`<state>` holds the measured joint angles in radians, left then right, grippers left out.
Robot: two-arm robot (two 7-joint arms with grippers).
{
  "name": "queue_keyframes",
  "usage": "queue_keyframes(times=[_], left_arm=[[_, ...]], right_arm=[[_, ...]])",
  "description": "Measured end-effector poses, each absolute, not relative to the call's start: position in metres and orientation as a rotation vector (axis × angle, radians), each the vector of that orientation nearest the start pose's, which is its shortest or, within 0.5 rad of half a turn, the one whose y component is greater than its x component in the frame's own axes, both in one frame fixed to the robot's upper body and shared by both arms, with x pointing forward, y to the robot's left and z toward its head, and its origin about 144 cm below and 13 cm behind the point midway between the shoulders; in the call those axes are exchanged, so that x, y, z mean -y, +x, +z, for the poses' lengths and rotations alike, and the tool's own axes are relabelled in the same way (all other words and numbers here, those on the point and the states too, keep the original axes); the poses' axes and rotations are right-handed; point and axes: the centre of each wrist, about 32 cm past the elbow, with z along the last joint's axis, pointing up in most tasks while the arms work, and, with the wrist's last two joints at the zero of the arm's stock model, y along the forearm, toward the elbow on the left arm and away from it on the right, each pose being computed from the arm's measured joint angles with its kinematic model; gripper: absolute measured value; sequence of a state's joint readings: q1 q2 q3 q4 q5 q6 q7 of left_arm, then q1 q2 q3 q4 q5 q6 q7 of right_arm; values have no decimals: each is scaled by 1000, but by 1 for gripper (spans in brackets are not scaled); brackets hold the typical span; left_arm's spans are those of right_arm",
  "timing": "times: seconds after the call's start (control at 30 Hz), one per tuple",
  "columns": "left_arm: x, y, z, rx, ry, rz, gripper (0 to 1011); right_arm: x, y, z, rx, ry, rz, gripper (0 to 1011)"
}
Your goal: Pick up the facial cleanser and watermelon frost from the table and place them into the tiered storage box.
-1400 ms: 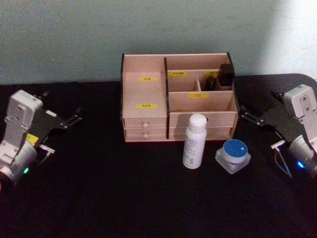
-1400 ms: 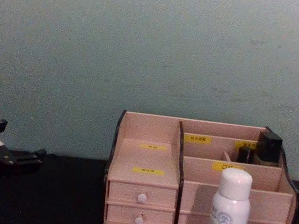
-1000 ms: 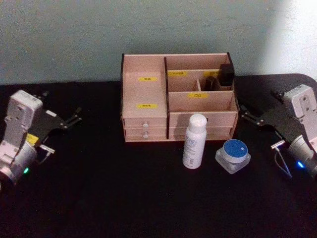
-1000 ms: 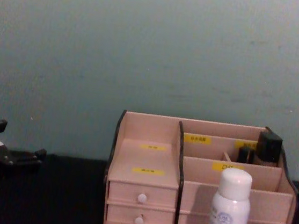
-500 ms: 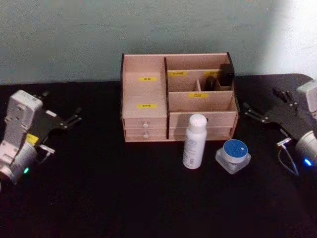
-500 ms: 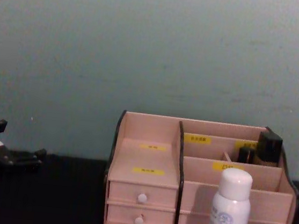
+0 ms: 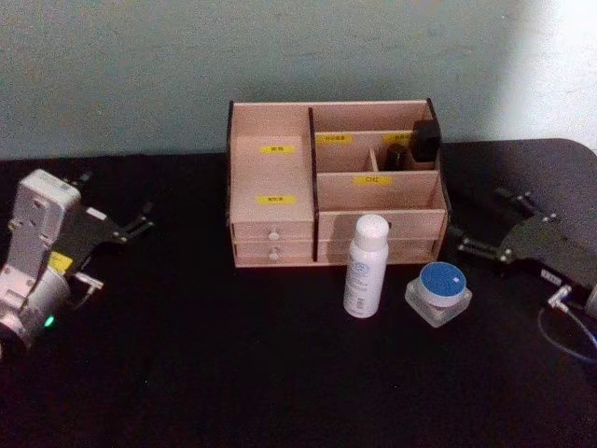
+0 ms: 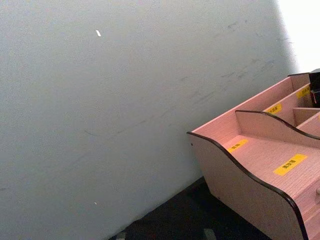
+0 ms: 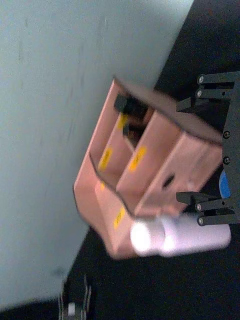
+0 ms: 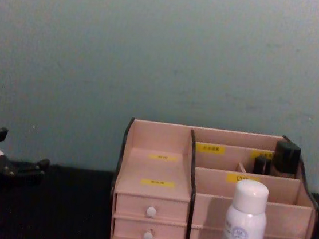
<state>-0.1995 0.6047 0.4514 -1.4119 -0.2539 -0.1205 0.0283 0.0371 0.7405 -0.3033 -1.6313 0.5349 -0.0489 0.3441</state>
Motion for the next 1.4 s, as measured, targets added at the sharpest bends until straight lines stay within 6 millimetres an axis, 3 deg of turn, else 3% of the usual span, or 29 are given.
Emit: queue_keyframes(times=[0.23,0.53,1.4], left_arm=[[-310,489,1140,285,304,1248,1001],[-310,489,1140,285,304,1248,1001],[-310,489,1140,285,304,1248,1001]], right_arm=[[342,450,1182,42,-195,-799,1002],[337,461,1173,-7,-221,-673,1002],[313,513,1148,-73,-215,-546,1002]])
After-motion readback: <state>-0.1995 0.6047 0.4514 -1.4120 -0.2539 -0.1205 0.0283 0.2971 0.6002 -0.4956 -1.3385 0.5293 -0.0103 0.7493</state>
